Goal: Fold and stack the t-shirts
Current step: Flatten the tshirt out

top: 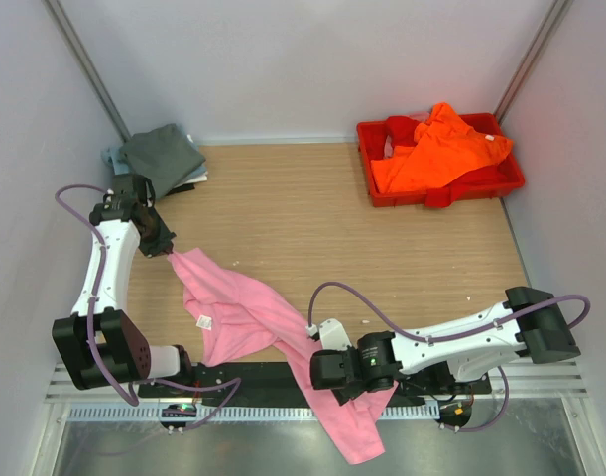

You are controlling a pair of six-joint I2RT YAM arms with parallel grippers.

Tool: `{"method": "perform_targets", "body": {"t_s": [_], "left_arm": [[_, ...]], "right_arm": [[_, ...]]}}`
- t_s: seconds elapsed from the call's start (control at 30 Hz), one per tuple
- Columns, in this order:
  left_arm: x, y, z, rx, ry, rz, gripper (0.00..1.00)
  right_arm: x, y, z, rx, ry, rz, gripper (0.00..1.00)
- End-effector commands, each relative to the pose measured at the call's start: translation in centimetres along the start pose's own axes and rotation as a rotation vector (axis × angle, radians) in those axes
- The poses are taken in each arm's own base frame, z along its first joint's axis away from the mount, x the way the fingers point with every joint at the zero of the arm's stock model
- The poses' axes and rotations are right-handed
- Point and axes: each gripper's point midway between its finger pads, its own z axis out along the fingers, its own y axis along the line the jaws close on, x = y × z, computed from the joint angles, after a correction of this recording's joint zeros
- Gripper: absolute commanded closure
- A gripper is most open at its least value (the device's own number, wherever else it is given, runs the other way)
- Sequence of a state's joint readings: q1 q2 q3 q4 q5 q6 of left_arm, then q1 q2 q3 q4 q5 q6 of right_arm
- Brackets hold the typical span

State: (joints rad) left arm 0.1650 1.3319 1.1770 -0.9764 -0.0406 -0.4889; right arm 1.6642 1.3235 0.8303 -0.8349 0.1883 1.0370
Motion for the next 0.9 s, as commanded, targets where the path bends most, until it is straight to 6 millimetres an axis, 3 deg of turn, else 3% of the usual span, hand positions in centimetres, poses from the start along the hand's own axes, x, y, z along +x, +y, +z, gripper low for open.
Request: {"method": "perform_targets", "body": {"t_s": [0.0, 0.17, 0.43, 0.73, 0.87], "left_arm": [[-1.0, -0.5, -0.5, 0.038, -0.050, 0.004, 1.00], [-0.9, -0.5, -0.4, 0.040, -0.050, 0.005, 1.00], [-0.9, -0.5, -0.5, 0.043, -0.051, 0.005, 1.00], [-0.9, -0.4, -0.6, 0.040, -0.053, 0.007, 1.00], [-0.9, -0.4, -0.6, 0.038, -0.055, 0.008, 1.00]], "right_arm": [[-0.2, 1.4, 0.0, -0.015, -0.008, 0.022, 0.52], [1.0, 0.5, 0.3, 0.028, 0.018, 0.018, 0.52], [0.8, -0.9, -1.2, 0.023, -0.025, 0.071, 0.51], [2.1, -0.8, -0.2, -0.001, 0.012, 0.082, 0.53], [2.4, -1.2, 0.0, 0.006, 0.012, 0.087, 0.58]]}}
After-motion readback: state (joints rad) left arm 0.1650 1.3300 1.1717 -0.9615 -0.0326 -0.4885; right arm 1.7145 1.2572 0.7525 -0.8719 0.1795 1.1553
